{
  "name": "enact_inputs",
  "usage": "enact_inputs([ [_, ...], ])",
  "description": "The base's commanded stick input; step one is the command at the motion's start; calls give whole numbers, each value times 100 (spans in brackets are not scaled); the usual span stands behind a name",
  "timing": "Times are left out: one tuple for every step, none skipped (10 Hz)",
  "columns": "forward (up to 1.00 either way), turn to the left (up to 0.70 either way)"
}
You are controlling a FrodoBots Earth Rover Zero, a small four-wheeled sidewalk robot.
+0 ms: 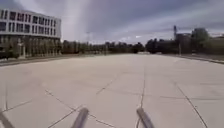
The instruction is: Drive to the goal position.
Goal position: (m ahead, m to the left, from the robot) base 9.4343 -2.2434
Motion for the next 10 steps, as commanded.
enact_inputs([
  [50, 0],
  [50, 0],
  [50, 0],
  [50, 0],
  [50, 0],
  [50, 0],
  [50, 0],
  [50, 0],
  [50, 0],
  [50, 0],
])
